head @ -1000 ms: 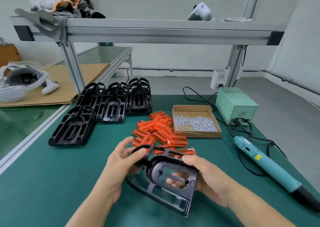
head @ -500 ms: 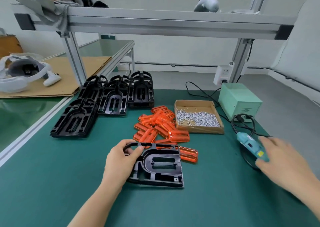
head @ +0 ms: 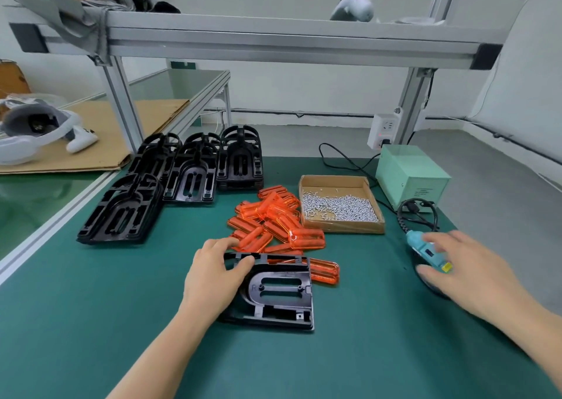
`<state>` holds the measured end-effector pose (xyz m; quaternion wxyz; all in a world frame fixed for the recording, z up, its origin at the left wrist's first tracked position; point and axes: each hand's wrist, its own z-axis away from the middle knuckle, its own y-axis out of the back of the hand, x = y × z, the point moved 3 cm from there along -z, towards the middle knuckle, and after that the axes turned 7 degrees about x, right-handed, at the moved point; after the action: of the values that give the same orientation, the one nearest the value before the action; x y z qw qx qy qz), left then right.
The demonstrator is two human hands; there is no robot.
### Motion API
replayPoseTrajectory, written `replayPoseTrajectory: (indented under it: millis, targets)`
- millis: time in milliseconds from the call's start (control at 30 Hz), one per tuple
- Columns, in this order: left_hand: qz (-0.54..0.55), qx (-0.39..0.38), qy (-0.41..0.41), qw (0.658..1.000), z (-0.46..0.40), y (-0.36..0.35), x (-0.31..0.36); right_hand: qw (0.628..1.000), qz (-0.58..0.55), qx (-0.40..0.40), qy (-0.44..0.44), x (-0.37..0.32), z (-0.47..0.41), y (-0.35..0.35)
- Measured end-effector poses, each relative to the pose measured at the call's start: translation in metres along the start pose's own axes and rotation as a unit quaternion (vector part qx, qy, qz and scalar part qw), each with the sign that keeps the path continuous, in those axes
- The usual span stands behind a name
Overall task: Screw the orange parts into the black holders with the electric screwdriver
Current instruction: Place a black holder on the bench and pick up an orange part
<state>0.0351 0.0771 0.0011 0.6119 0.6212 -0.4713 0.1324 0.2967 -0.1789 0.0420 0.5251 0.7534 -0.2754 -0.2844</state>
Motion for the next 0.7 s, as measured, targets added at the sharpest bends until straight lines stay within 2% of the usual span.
replayPoseTrajectory:
  millis: [33,100,200,267,333,467,567,633,700]
  targets:
    - [0.018,0.013,0.000,1.000,0.002,0.001,0.000,0.996,-0.067,-0.004,0.053,-0.021,0.000,-0.002]
    - [0.065,0.024,-0.017,0.997,0.006,0.006,0.001,0.973,-0.153,-0.066,0.158,-0.065,0.005,-0.014]
    - [0.050,-0.053,-0.096,0.993,0.015,0.014,0.002,0.944,-0.195,-0.130,0.233,-0.110,0.007,-0.041]
    - [-0.015,-0.118,-0.148,0.982,0.021,0.017,-0.002,0.941,-0.209,-0.135,0.230,-0.120,0.007,-0.055]
    - [-0.073,-0.150,-0.186,0.968,0.024,0.017,-0.009,0.942,-0.221,-0.111,0.227,-0.118,0.007,-0.061]
    - [-0.131,-0.149,-0.218,0.956,0.025,0.009,-0.012,0.949,-0.204,-0.083,0.227,-0.106,0.004,-0.060]
    - [-0.131,-0.129,-0.207,0.961,0.019,0.003,-0.009,0.969,-0.179,-0.021,0.170,-0.091,-0.002,-0.046]
    - [-0.127,-0.128,-0.201,0.963,0.012,0.001,-0.006,0.972,-0.193,0.020,0.129,-0.085,-0.003,-0.035]
    - [-0.120,-0.141,-0.201,0.962,0.007,-0.001,-0.003,0.964,-0.243,0.023,0.107,-0.088,-0.001,-0.026]
